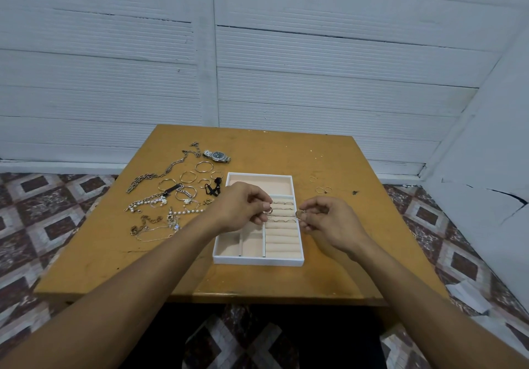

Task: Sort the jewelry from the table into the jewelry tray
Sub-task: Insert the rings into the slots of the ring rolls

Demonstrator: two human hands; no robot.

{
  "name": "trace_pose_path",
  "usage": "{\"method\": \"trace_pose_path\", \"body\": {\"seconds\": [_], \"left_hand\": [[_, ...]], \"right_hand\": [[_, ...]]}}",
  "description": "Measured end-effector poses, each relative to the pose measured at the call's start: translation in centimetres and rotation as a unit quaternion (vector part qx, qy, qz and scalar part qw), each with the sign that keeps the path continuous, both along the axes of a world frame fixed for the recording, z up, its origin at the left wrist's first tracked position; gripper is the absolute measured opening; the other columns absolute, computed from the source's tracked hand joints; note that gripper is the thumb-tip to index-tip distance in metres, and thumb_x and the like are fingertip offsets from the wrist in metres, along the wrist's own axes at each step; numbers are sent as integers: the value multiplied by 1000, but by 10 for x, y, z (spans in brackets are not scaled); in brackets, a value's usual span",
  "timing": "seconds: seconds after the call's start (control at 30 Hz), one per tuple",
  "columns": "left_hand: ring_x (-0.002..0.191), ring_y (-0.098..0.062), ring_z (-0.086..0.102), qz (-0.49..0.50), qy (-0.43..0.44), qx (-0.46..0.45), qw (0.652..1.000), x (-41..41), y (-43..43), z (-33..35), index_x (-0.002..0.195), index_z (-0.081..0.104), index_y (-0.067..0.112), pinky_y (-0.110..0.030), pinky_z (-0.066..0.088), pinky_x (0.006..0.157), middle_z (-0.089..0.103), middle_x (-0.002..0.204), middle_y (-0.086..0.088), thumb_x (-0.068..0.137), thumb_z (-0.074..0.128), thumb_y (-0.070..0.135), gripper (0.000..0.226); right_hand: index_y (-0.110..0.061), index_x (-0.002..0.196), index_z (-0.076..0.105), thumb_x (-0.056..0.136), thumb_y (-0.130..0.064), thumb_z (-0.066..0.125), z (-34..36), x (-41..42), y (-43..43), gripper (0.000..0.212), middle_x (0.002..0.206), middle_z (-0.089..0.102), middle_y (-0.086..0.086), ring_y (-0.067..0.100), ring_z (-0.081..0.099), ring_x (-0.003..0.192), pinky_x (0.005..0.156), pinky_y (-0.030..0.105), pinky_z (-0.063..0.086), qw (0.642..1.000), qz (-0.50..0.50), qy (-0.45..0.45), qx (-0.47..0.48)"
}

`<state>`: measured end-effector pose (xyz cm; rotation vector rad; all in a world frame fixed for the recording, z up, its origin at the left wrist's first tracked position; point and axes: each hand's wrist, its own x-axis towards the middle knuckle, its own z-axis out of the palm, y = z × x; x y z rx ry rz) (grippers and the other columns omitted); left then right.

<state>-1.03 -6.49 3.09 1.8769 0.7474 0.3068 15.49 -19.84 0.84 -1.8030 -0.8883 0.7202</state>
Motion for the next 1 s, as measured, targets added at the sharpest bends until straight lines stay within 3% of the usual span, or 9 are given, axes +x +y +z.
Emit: {"method": "trace_pose_path", "body": {"seconds": [0.07, 0.33, 0.53, 0.63, 0.83, 1.0], "left_hand": [[62, -13, 65, -4, 13, 38, 999, 0, 0, -4, 99, 66, 4, -30, 58, 74, 70, 78, -12, 93, 58, 5, 11], [70, 2, 59, -6, 67, 144, 987, 2, 0, -8, 94, 70, 18, -1, 41, 59, 68, 84, 7, 77, 77, 13, 20], [73, -5, 58, -15, 73, 217, 973, 4, -3, -12, 88, 71, 19, -3, 40, 59, 66, 83, 5, 80, 70, 8, 14], [73, -1, 58, -15, 56, 220, 974, 6, -5, -12, 87, 71, 22, -3, 39, 59, 67, 82, 7, 79, 74, 14, 11], [81, -5, 58, -17, 41, 238, 970, 12, -6, -15, 100, 74, 17, 0, 35, 64, 73, 93, 1, 84, 71, 20, 17], [94, -12, 61, -29, 75, 283, 956, 11, -2, -19, 106, 73, 17, -15, 34, 69, 72, 102, -1, 88, 66, 22, 20]], "right_hand": [[-1, 94, 68, 88, 4, 62, -1, 0, 0, 10, 79, 67, 14, 20, 63, 67, 72, 37, 58, 1000, 0, 0, 0], [-9, 89, 71, 85, 1, 65, -8, 3, 1, 13, 83, 71, 18, 22, 65, 67, 78, 47, 59, 1000, 12, -27, -5], [-14, 85, 73, 80, 0, 66, -10, 3, 2, 17, 78, 71, 14, 25, 67, 68, 77, 51, 58, 999, 16, -36, -8], [-15, 85, 73, 79, 0, 66, -10, 4, 2, 17, 78, 71, 15, 25, 67, 68, 77, 50, 58, 999, 18, -39, -8], [-15, 86, 73, 81, 1, 66, -9, 4, 2, 18, 83, 72, 14, 25, 68, 70, 76, 48, 59, 999, 22, -41, -10], [-14, 87, 73, 82, -1, 66, -9, 4, 2, 16, 79, 73, 11, 23, 68, 69, 76, 45, 59, 999, 19, -39, -9]]}}
